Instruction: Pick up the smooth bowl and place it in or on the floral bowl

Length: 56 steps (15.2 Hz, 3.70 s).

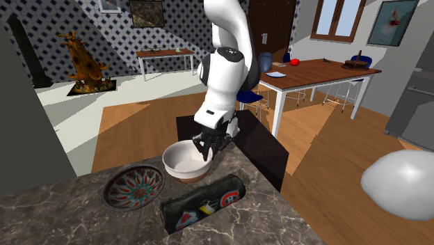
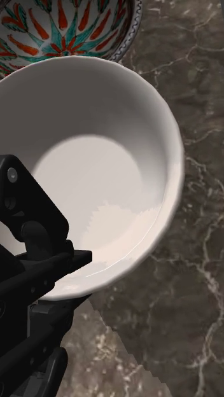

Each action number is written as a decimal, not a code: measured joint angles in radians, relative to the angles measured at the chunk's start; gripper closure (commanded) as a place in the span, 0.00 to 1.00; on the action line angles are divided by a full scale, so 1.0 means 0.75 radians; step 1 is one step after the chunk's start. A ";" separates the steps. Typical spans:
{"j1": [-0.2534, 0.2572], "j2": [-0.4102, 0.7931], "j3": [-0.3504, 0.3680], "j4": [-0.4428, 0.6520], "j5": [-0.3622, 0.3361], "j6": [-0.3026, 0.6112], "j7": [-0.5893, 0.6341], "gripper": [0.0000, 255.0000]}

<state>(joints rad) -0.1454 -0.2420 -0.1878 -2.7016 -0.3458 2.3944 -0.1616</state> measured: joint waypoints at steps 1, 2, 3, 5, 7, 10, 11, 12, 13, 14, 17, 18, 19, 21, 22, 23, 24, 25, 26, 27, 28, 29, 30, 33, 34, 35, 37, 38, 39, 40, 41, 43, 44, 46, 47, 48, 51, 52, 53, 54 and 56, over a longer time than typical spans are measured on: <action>0.002 -0.016 0.002 0.005 0.005 -0.021 -0.004 1.00; 0.002 -0.038 0.003 0.006 0.007 -0.043 -0.008 1.00; 0.003 -0.052 0.003 0.011 0.010 -0.062 -0.014 1.00; 0.007 -0.084 0.007 0.025 0.020 -0.108 -0.021 1.00; 0.009 -0.114 0.009 0.041 0.027 -0.153 -0.032 1.00; 0.012 -0.159 0.013 0.065 0.039 -0.221 -0.045 1.00; 0.014 -0.169 0.015 0.073 0.042 -0.240 -0.048 1.00; 0.013 -0.180 0.015 0.084 0.045 -0.262 -0.055 1.00; 0.014 -0.195 0.015 0.092 0.047 -0.284 -0.060 1.00; 0.015 -0.205 0.018 0.101 0.051 -0.302 -0.062 1.00; 0.020 -0.234 0.025 0.131 0.062 -0.362 -0.070 1.00; 0.019 -0.242 0.023 0.145 0.063 -0.383 -0.078 1.00; 0.018 -0.256 0.024 0.150 0.064 -0.402 -0.083 1.00; 0.015 -0.254 0.016 0.186 0.066 -0.431 -0.102 1.00; 0.008 -0.237 0.004 0.212 0.063 -0.436 -0.122 1.00; -0.004 -0.209 -0.020 0.235 0.055 -0.426 -0.151 1.00; -0.013 -0.178 -0.039 0.263 0.051 -0.417 -0.177 1.00; -0.022 -0.156 -0.059 0.297 0.049 -0.422 -0.208 1.00; -0.030 -0.123 -0.078 0.327 0.048 -0.413 -0.234 1.00; -0.040 -0.081 -0.103 0.370 0.048 -0.405 -0.270 1.00; -0.047 -0.049 -0.121 0.406 0.051 -0.404 -0.299 1.00; -0.055 -0.013 -0.142 0.441 0.055 -0.397 -0.331 1.00; -0.062 0.020 -0.159 0.484 0.062 -0.401 -0.362 1.00; -0.083 0.140 -0.213 0.614 0.094 -0.394 -0.461 1.00; -0.089 0.165 -0.223 0.626 0.099 -0.378 -0.478 1.00; -0.090 0.181 -0.227 0.627 0.102 -0.363 -0.482 1.00; -0.094 0.204 -0.233 0.620 0.106 -0.333 -0.489 1.00; -0.093 0.214 -0.234 0.612 0.107 -0.315 -0.486 1.00; -0.094 0.223 -0.235 0.604 0.108 -0.298 -0.485 1.00; -0.094 0.236 -0.236 0.597 0.109 -0.278 -0.483 1.00; -0.096 0.243 -0.238 0.587 0.109 -0.262 -0.483 1.00; -0.097 0.260 -0.240 0.566 0.109 -0.225 -0.480 1.00; -0.099 0.274 -0.242 0.562 0.112 -0.206 -0.481 1.00; -0.098 0.300 -0.242 0.547 0.116 -0.166 -0.475 1.00; -0.098 0.309 -0.243 0.539 0.116 -0.150 -0.474 1.00; -0.099 0.318 -0.244 0.531 0.117 -0.134 -0.472 1.00; -0.101 0.334 -0.245 0.519 0.118 -0.106 -0.471 1.00; -0.101 0.335 -0.246 0.519 0.118 -0.104 -0.471 1.00; -0.101 0.336 -0.246 0.519 0.119 -0.103 -0.472 1.00; -0.101 0.336 -0.246 0.519 0.119 -0.103 -0.472 1.00; -0.101 0.336 -0.246 0.519 0.119 -0.103 -0.472 0.00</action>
<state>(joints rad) -0.2212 0.0101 -0.3721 -2.3126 -0.2568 2.3173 -0.5154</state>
